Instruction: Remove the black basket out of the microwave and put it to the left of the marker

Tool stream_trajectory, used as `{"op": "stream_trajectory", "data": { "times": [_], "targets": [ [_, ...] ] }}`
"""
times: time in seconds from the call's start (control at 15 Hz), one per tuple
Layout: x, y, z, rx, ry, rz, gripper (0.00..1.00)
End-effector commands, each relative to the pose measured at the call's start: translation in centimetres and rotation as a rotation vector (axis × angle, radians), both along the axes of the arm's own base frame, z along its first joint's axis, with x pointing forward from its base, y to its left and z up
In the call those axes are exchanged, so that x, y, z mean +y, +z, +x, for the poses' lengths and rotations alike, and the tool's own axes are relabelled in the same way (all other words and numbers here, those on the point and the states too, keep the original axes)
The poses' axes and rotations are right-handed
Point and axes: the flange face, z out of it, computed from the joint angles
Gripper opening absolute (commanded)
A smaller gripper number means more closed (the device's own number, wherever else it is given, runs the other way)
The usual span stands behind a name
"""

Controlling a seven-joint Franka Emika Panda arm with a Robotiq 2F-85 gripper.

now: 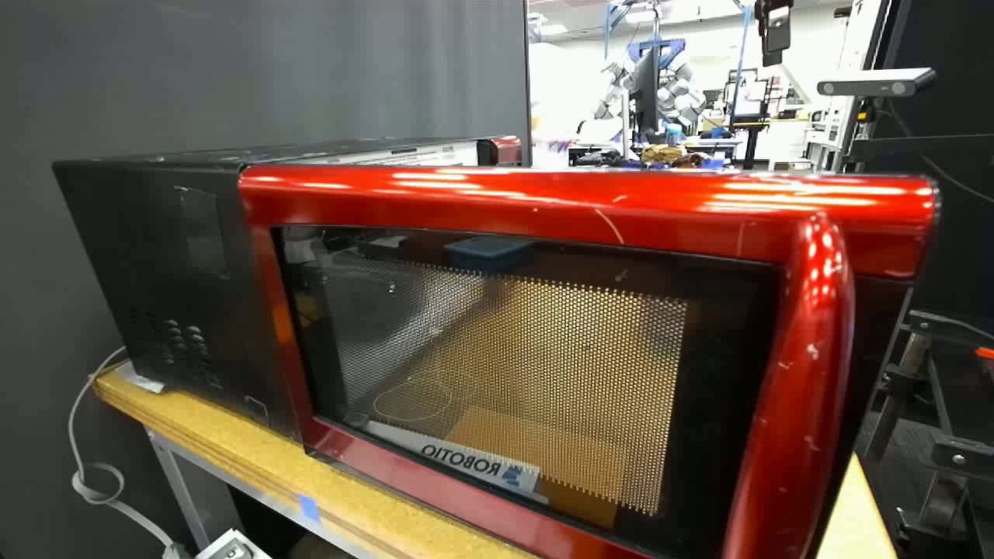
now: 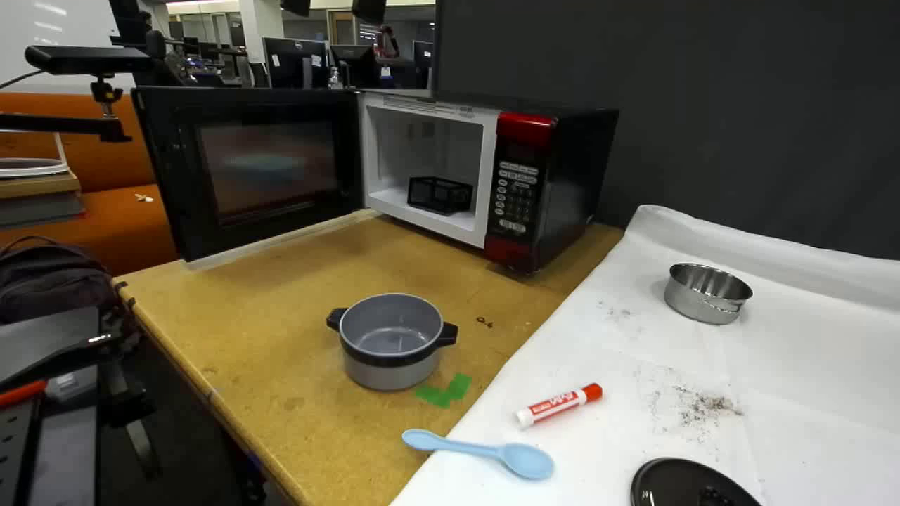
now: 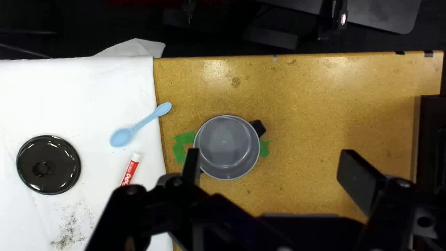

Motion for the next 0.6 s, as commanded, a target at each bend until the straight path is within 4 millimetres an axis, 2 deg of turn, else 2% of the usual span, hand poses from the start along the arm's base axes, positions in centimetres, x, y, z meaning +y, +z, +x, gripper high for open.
{"op": "stream_trajectory", "data": {
  "times": [0.0, 0.33, 0.4, 0.53],
  "targets": [
    [0.0, 0.0, 0.0, 0.000, 0.000, 0.000, 1.00],
    [0.0, 0.0, 0.0, 0.000, 0.000, 0.000, 1.00],
    [0.2, -0.3, 0.6, -0.019, -0.039, 0.051, 1.00],
    [1.8, -2.8, 1.7, -0.041, -0.165, 0.149, 1.00]
  ]
}}
